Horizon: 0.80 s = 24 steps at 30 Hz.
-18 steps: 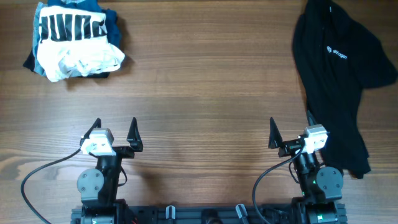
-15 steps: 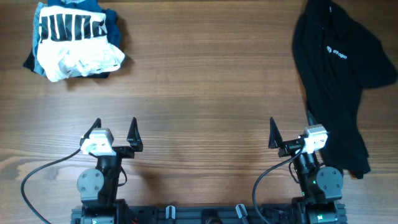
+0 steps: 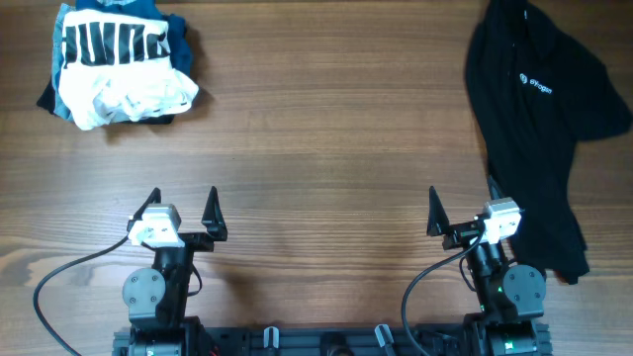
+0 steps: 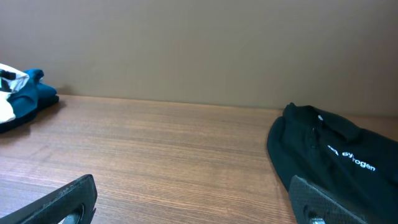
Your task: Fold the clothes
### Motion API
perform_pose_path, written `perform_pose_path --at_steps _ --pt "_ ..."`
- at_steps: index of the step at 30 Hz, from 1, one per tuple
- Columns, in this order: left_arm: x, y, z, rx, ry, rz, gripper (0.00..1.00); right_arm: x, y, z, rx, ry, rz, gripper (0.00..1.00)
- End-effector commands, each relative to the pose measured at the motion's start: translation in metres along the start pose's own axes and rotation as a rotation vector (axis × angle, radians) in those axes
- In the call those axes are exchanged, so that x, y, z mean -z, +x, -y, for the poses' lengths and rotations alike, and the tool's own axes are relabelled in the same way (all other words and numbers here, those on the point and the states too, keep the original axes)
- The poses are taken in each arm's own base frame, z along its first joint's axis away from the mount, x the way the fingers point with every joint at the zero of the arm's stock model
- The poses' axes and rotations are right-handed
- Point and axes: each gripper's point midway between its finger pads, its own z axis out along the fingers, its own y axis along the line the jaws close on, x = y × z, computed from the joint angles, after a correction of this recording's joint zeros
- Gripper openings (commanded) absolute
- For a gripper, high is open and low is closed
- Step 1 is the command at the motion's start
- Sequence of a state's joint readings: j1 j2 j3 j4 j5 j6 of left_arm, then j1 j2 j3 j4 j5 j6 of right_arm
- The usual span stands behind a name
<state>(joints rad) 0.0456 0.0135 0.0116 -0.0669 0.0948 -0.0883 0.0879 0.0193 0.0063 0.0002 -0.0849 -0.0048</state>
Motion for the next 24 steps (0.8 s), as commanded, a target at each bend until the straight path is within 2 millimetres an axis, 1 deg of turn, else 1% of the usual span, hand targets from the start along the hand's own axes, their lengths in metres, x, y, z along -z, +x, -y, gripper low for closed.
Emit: perform_pose_path --at_steps 1,12,14,24 --pt "0.0 0.0018 0.0013 0.005 0.006 -0.001 1.0 0.0005 -0.0028 0.0001 -0.01 -0.001 0.013 1.0" --pt "0.0 0.0018 0.0013 0.005 0.006 -0.001 1.0 0.0005 -0.0028 0.0001 -0.009 0.0 0.013 1.0" --pt "0.0 0.0017 0.0013 0.005 0.006 -0.001 1.0 0.0006 -0.0021 0.0046 0.031 0.026 0.01 1.0" --pt "0.0 0.0018 0.0013 0.005 0.006 -0.001 1.0 0.0006 -0.0021 0.0046 0.048 0.026 0.01 1.0"
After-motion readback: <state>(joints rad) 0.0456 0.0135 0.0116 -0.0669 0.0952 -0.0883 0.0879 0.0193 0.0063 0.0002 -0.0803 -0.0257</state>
